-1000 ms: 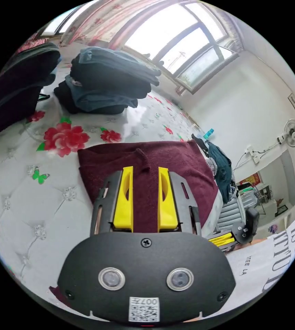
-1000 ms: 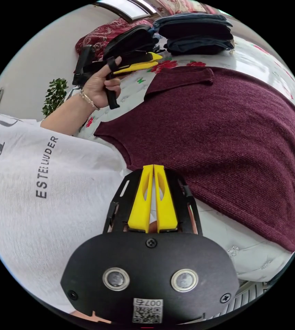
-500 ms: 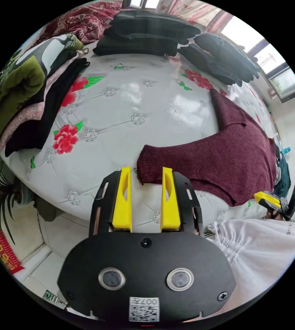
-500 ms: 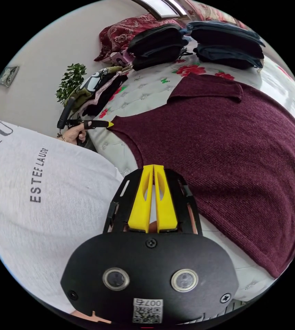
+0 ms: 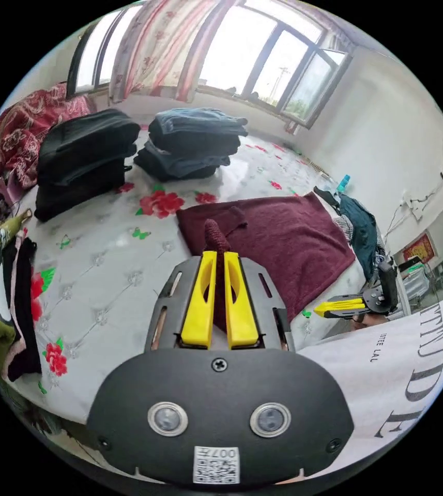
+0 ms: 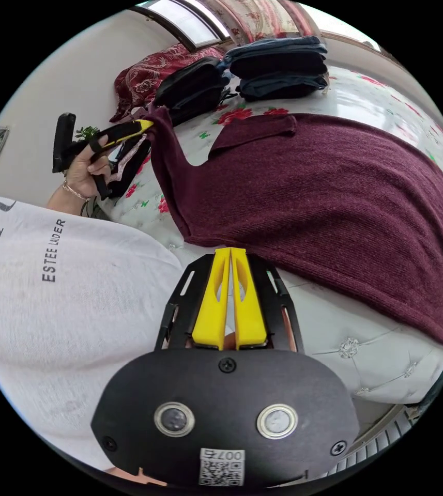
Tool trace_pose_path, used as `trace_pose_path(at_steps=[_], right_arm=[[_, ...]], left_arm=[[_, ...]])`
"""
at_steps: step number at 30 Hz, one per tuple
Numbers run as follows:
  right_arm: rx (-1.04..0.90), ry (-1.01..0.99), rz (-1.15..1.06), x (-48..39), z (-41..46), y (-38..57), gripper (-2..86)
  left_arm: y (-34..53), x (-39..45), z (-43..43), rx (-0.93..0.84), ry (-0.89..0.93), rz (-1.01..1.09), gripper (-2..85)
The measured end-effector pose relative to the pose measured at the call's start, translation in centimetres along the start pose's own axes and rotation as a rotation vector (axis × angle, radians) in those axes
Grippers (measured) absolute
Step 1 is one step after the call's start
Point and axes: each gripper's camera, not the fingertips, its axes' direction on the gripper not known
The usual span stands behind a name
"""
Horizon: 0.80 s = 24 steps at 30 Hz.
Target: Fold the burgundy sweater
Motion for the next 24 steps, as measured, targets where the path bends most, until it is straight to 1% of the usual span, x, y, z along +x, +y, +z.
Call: trace_pose_path(at_steps=[1, 3, 5, 6, 7, 9, 10, 13, 15, 17, 20, 22, 24], right_arm=[[0.009, 0.006, 0.015, 0.2, -0.5, 0.6, -0.3], [0.026, 0.016, 0.043, 0.5, -1.2, 1.4, -0.3], [0.051, 0.013, 0.090, 1.1, -2.2, 2.5, -0.3], [0.057, 0.009, 0.103, 1.2, -2.4, 2.8, -0.2], [0.066, 0.000, 0.127, 1.5, -2.9, 3.4, -0.2], [0.078, -0.003, 0.154, 1.8, -3.7, 4.2, -0.1], [0.089, 0.010, 0.166, 2.1, -4.4, 4.8, 0.0], [0.126, 0.085, 0.215, 3.8, -6.1, 6.5, 0.6], [0.152, 0.124, 0.282, 5.9, -7.4, 7.4, 1.5], [0.222, 0.148, 0.419, 9.9, -10.1, 8.8, 3.3], [0.340, 0.151, 0.574, 14.6, -13.8, 10.2, 5.4], [0.366, 0.170, 0.602, 16.3, -15.3, 10.0, 6.4], [0.361, 0.153, 0.553, 16.7, -15.7, 8.3, 7.3]], left_arm=[[-1.5, 2.2, 1.1, 0.015, 0.071, 0.066, 0.4], [-3.3, 5.3, 4.0, -0.002, 0.143, 0.141, 0.8], [-4.2, 7.7, 8.2, -0.048, 0.158, 0.178, 1.7], [-4.4, 8.9, 11.5, -0.118, 0.150, 0.208, 2.7], [-4.3, 9.8, 15.0, -0.239, 0.119, 0.228, 3.8], [-3.7, 10.4, 18.1, -0.392, 0.048, 0.225, 5.0], [-3.1, 10.4, 17.8, -0.381, 0.013, 0.202, 4.4], [-1.1, 9.8, 14.7, -0.326, 0.021, 0.197, 4.4], [0.3, 8.8, 12.6, -0.310, -0.007, 0.165, 4.9], [1.8, 7.7, 11.0, -0.332, -0.022, 0.102, 5.6], [4.0, 6.6, 10.4, -0.425, -0.020, -0.027, 8.2], [4.8, 6.8, 10.9, -0.468, -0.018, -0.117, 9.8], [4.6, 7.4, 11.7, -0.479, -0.011, -0.170, 10.6]])
